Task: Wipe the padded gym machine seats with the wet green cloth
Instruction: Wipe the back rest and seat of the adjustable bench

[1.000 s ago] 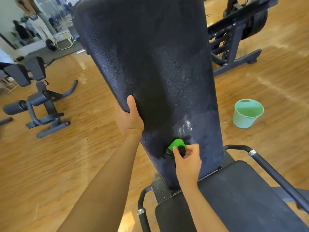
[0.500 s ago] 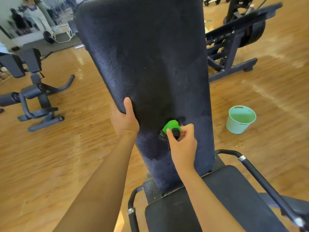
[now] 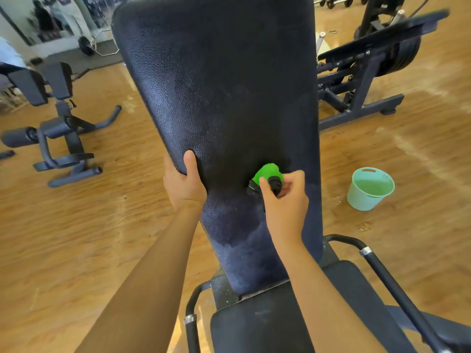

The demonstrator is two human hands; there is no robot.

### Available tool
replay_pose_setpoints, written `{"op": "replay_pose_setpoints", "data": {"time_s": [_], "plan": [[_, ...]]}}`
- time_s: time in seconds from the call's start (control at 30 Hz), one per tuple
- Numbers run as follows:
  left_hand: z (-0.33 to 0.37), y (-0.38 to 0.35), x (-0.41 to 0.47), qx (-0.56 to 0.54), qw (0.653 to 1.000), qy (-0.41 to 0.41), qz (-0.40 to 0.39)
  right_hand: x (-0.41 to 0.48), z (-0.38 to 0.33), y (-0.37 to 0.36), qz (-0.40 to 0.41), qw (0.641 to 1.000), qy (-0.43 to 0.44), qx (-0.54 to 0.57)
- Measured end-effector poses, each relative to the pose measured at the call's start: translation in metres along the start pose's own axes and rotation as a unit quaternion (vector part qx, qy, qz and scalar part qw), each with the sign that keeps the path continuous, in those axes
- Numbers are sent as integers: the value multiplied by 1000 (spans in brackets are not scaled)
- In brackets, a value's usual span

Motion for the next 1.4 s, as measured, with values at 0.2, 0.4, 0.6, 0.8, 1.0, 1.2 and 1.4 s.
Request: {"op": "replay_pose_setpoints", "data": {"time_s": [0.2,0.4,0.6,0.8,1.0,1.2,1.4], "plan": [[-1,1,1,1,1000,-1,9,-42,85,16,-10,993,-93,-77],[-5,2,2,5,1000,1,21,-24,57,24,26,995,-95,-18],[-4,1,2,5,1000,-4,15,11,4,9,1,1000,13,3],[-3,0,1,5,1000,-17,9,-42,90,15,-55,991,-64,-106],[-4,0,2,4,1000,-26,10,-5,49,29,12,999,-39,-23],[-3,2,0,7,999,-27,23,8,27,21,22,999,30,-30],[-3,2,0,2,1000,-20,23,-66,47,-20,-115,986,76,-92]]}}
Point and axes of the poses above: each hand's wrist, its own x-axis towards the middle knuckle, its own y-axis out of the back of the hand, z = x × y, the point moved 10 cm from there along x, towards the middle knuckle, and after that the axes turned 7 degrees about z, right-handed, at the moved point
